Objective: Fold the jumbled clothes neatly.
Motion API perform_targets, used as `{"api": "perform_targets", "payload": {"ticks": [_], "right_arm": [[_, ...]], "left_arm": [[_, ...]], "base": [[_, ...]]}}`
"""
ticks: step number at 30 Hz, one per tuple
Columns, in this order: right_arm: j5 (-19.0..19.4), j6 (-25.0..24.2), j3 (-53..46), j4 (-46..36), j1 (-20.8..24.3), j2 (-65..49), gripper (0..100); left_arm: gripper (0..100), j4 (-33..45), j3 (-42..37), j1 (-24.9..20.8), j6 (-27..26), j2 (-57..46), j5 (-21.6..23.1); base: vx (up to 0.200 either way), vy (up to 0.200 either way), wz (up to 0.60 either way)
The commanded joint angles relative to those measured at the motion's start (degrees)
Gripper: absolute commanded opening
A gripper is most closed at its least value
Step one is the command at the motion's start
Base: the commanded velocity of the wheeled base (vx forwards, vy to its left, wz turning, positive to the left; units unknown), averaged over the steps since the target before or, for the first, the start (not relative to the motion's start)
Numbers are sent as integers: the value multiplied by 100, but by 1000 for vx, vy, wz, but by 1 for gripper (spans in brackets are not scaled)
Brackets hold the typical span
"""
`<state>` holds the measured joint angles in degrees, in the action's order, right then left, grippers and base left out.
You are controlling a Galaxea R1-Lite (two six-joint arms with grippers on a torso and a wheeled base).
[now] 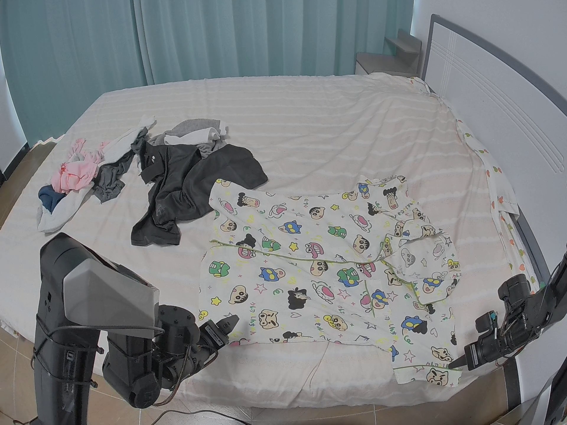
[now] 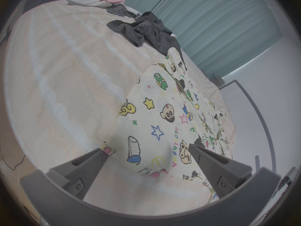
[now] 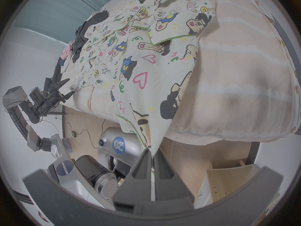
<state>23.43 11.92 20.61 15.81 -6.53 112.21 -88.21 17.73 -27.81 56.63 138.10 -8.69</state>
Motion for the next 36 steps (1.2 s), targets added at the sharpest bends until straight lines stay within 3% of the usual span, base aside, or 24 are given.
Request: {"api": "perform_targets", "payload": {"ticks": [1,7,8,19,36], "right_arm": [[12,3,-5,10,3,-15,0],[21,3,4,10,3,-15,0],[21,3,4,10,3,-15,0],[39,3,-84,10,3,-15,0],[12,117,-945,616,38,20,0]], "left_arm": [[100,208,275,3,-81,77,-71],[100,718,565,-5,-205,68,-212],[0,726,574,-5,-213,68,-212],[0,920,592,3,-415,33,-379],[0,920,-445,-23,-451,-635,-370]], "base": [[0,0,0],[0,0,0],[0,0,0],[0,0,0],[0,0,0]]}}
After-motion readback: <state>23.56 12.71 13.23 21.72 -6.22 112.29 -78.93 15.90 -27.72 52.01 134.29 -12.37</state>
